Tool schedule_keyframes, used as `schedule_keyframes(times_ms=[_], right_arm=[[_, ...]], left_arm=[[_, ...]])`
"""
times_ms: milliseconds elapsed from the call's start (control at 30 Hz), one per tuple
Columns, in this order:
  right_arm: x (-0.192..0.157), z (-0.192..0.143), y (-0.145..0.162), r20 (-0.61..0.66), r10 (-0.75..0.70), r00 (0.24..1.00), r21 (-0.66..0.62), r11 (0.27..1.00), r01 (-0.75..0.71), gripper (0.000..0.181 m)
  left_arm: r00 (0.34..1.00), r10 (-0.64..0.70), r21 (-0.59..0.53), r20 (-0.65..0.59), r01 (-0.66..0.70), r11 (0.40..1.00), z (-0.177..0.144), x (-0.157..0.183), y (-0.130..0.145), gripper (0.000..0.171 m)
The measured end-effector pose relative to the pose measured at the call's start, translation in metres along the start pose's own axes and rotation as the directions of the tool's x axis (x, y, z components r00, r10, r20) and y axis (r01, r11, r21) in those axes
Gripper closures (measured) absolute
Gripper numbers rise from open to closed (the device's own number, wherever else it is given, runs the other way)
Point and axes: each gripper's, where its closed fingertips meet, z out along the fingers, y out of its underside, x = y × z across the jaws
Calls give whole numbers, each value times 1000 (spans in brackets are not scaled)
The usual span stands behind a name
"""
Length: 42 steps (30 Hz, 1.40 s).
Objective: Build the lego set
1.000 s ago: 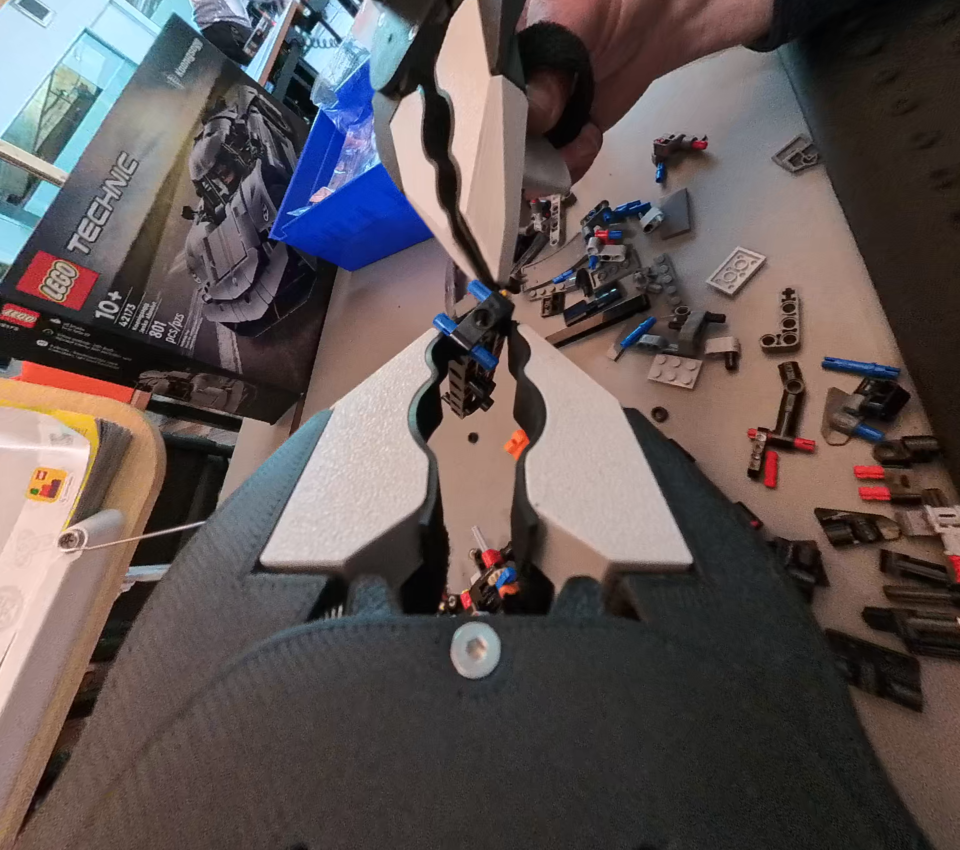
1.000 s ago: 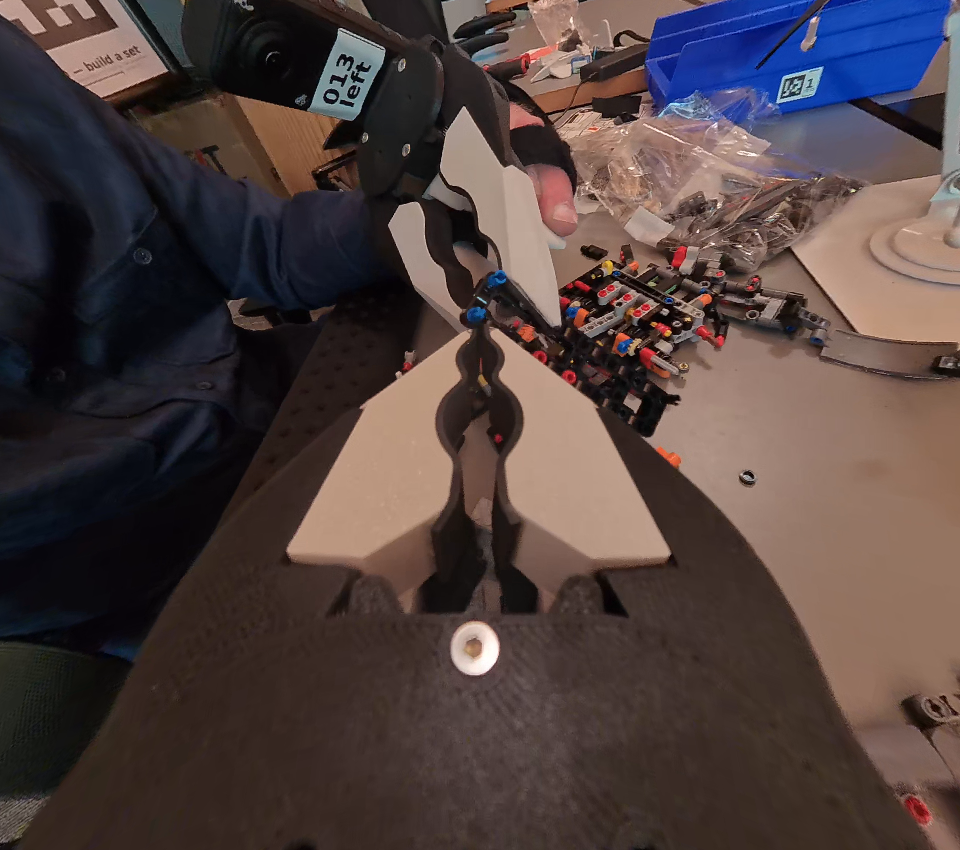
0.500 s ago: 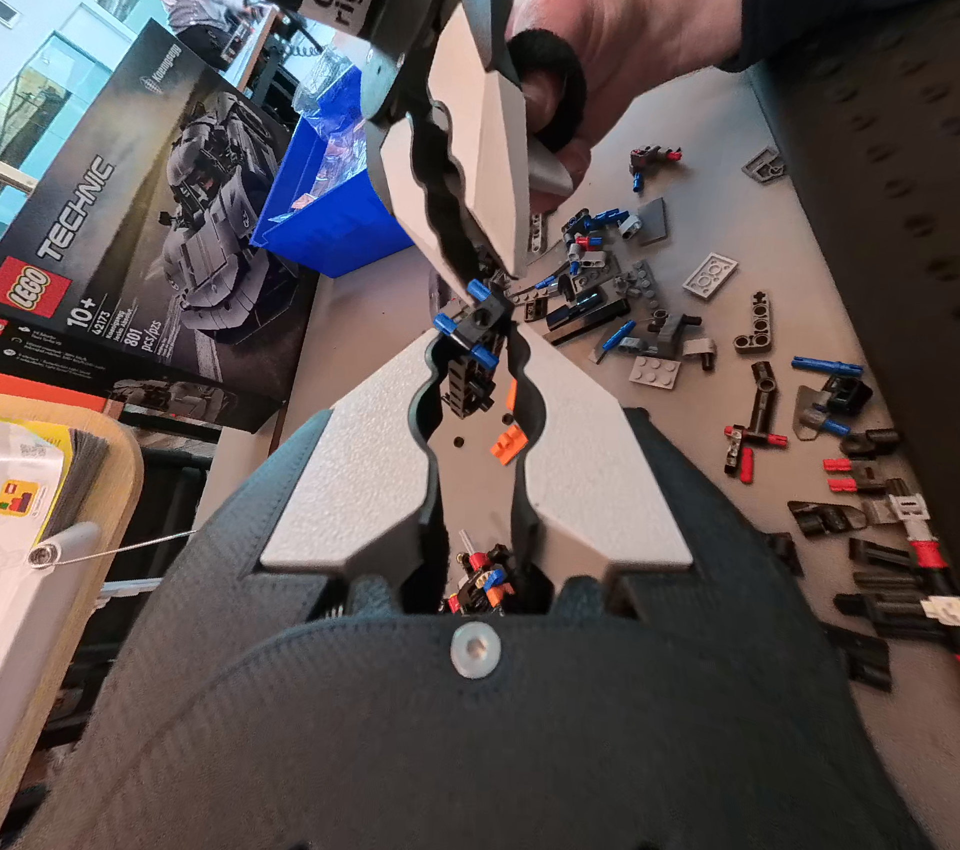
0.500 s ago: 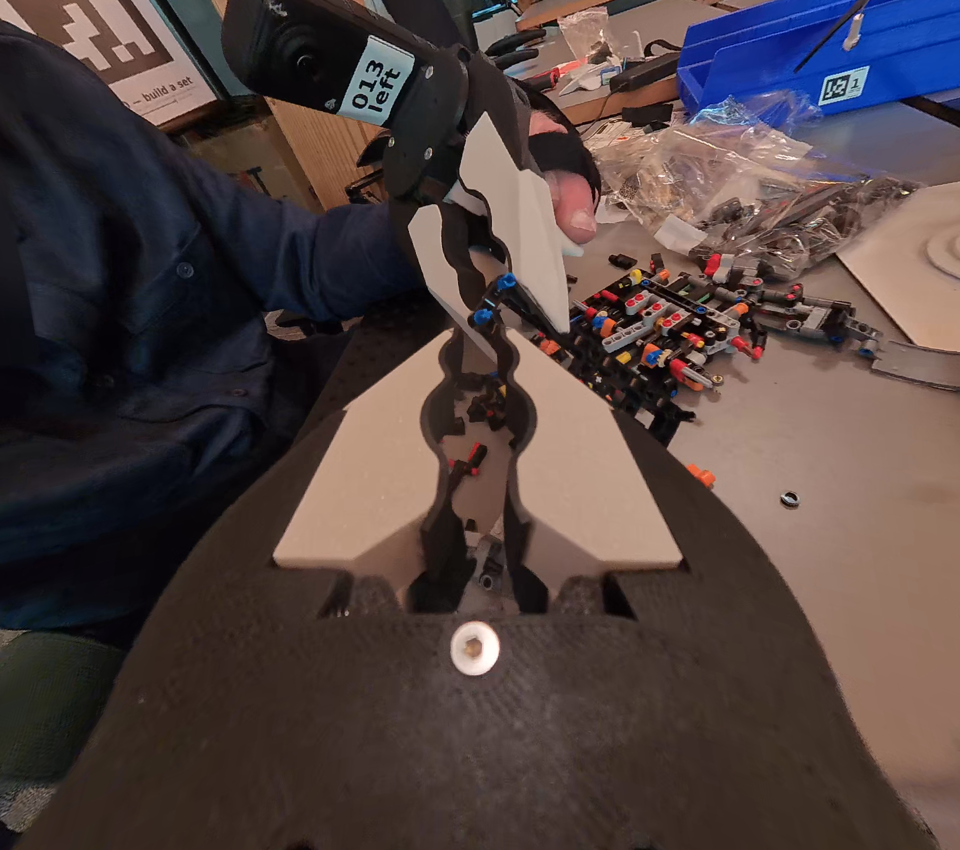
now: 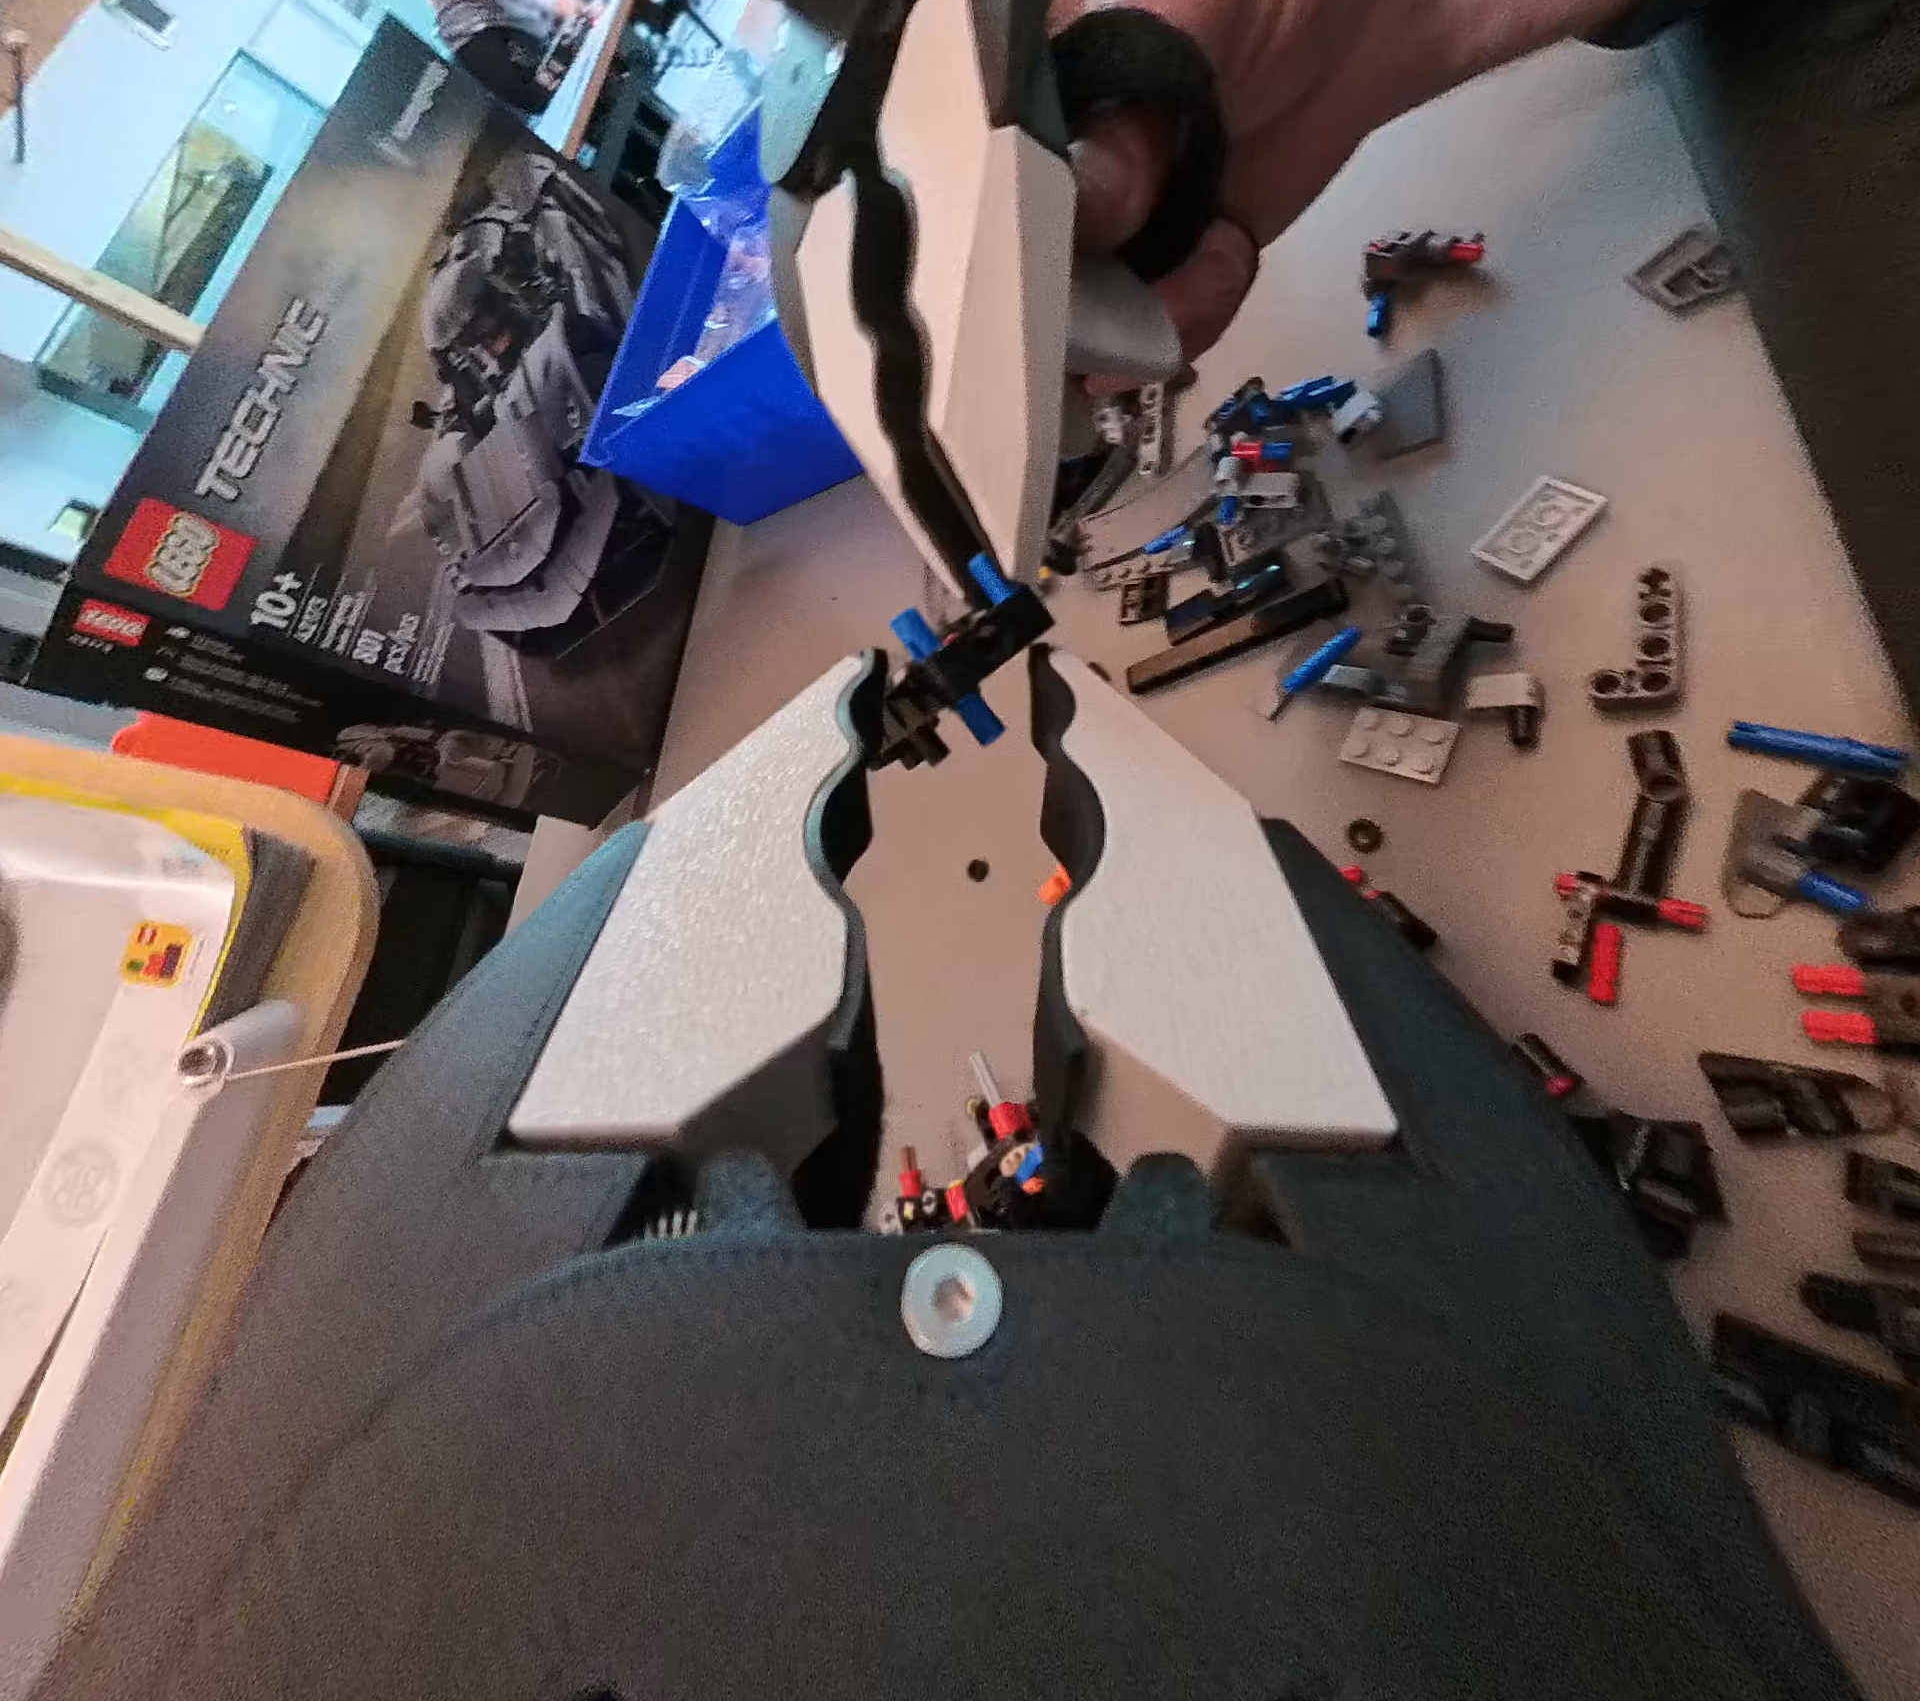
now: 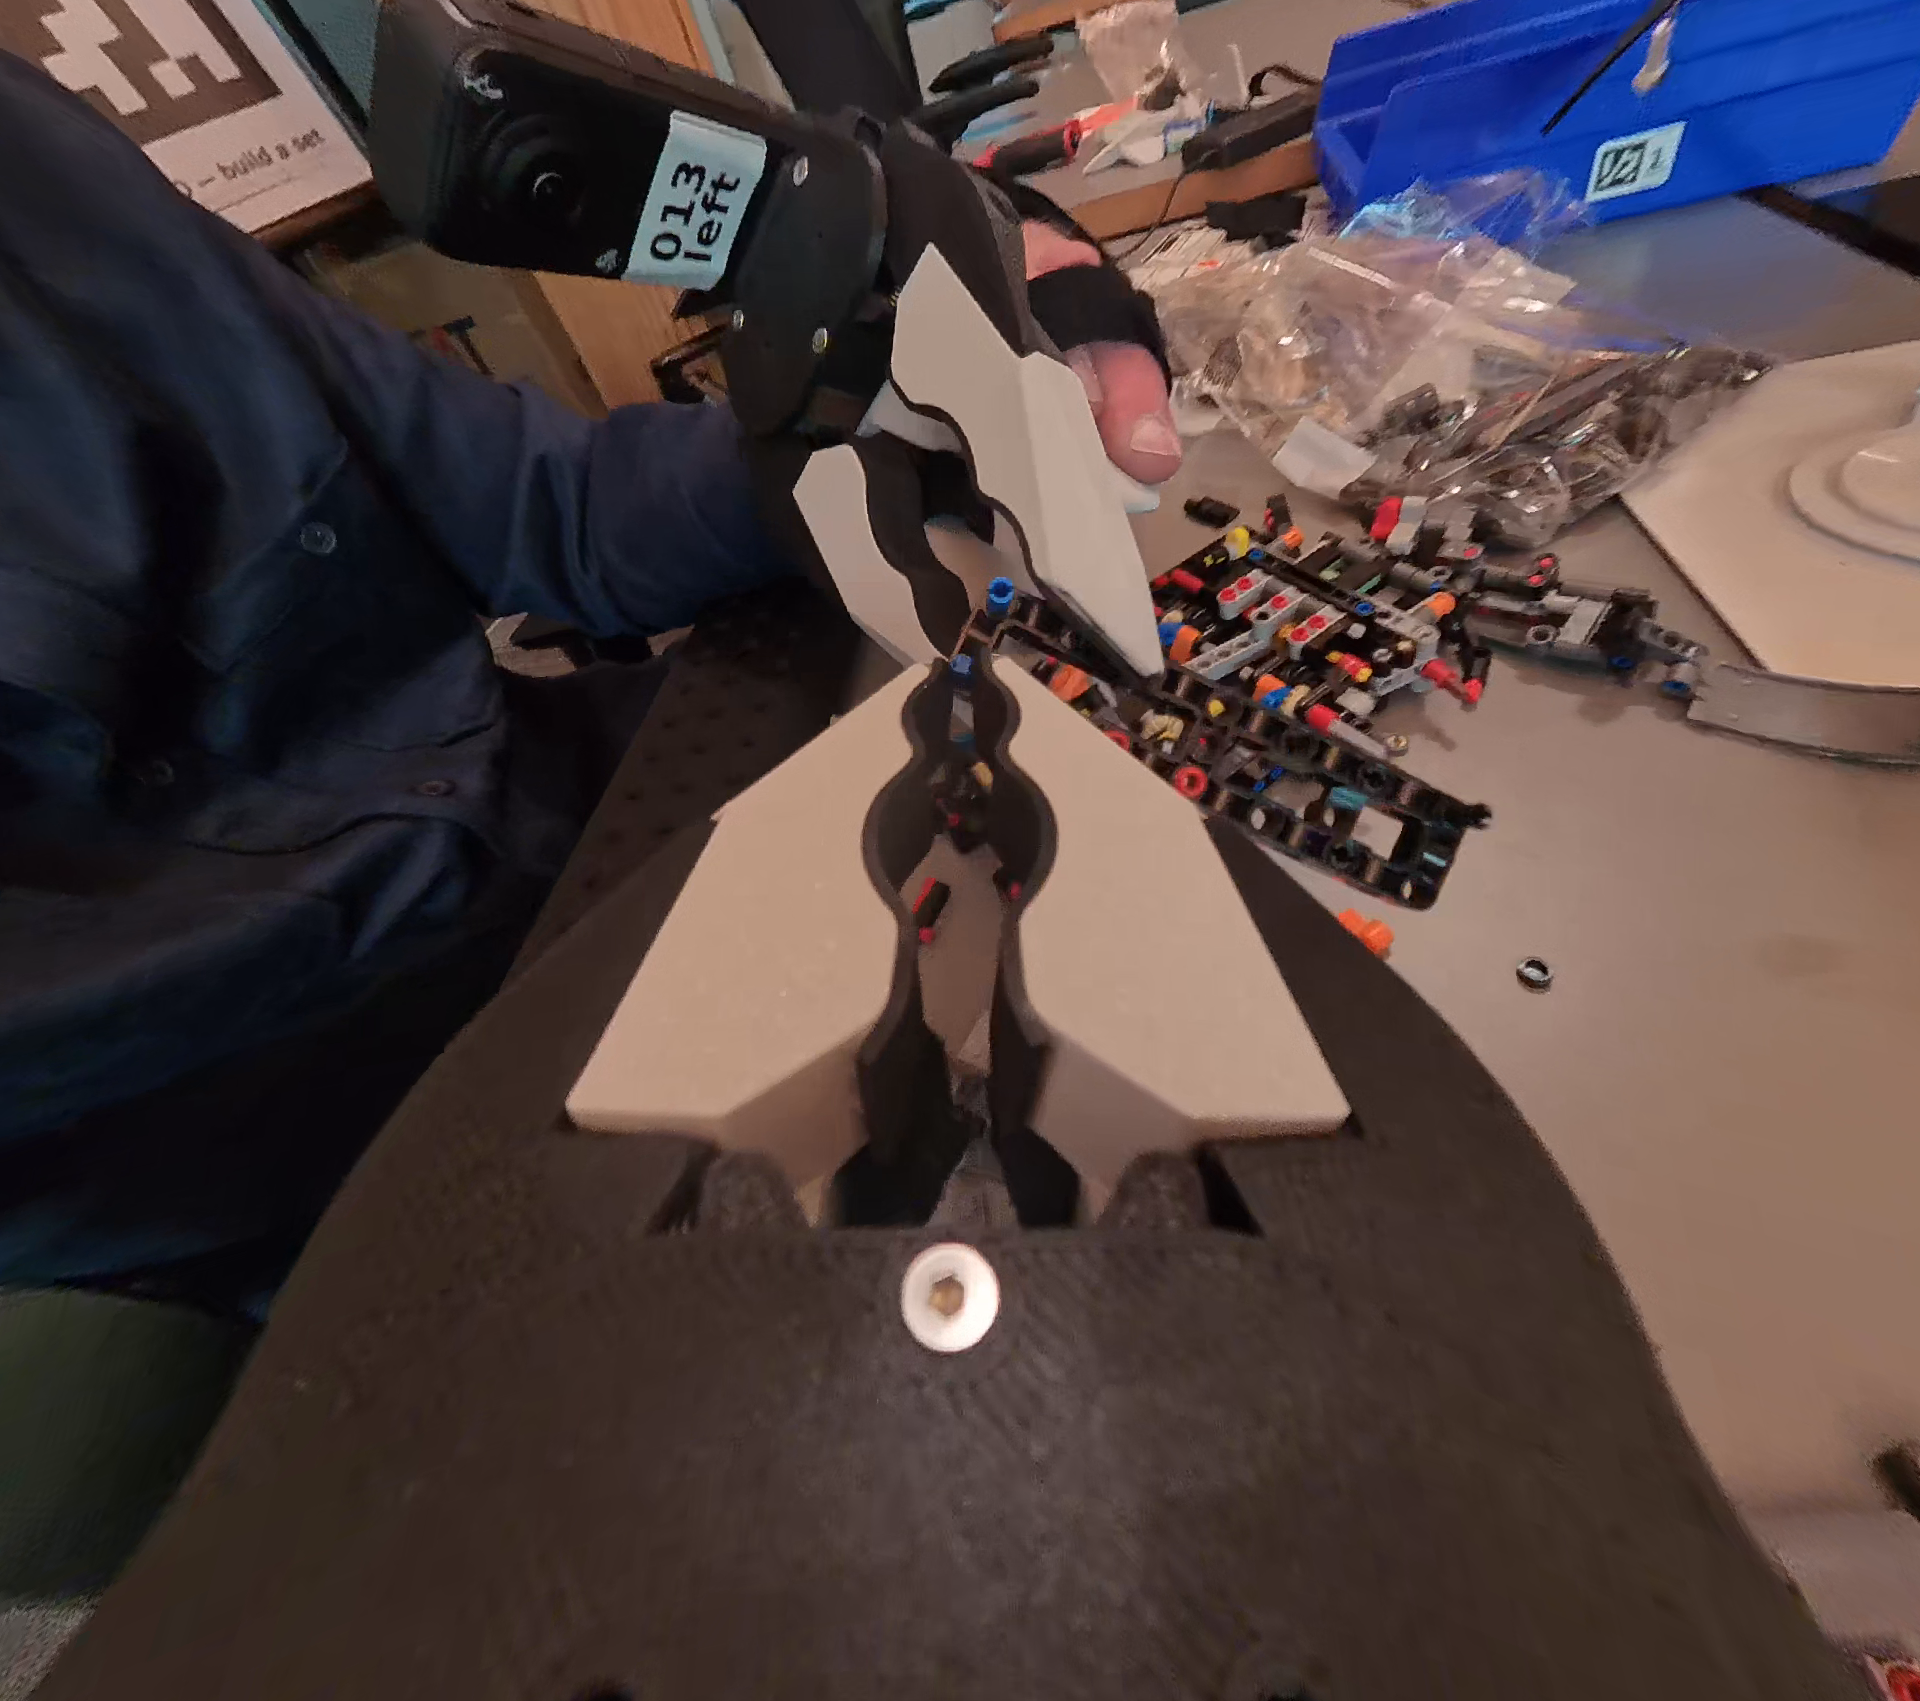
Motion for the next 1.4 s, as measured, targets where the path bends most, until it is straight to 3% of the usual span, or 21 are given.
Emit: schedule_keyframes(times_ms=[200,433,567,767,1000,1167,1400], right_arm=[[10,-15,-21,-63,3,998,134,991,5,180],[12,-14,-23,-88,-5,996,150,989,19,181],[14,-11,-21,-108,-16,994,136,990,31,181],[16,-8,-12,-121,-15,993,75,997,24,180],[17,-4,-3,-114,19,993,28,999,-16,181],[19,-2,9,-169,-77,983,-85,994,64,181],[12,-6,16,-151,-149,977,-149,981,127,181]], left_arm=[[993,-56,0,107,56,998,4,-16,1,134],[969,19,-33,247,-11,999,7,-28,-6,147],[971,25,-51,236,-13,999,8,-28,-3,148],[959,183,-152,215,-152,977,8,-22,4,148],[948,264,-220,178,-223,950,9,-17,11,148],[968,230,-216,101,-204,955,13,-6,18,148],[972,231,-201,38,-219,955,3,3,15,149]])
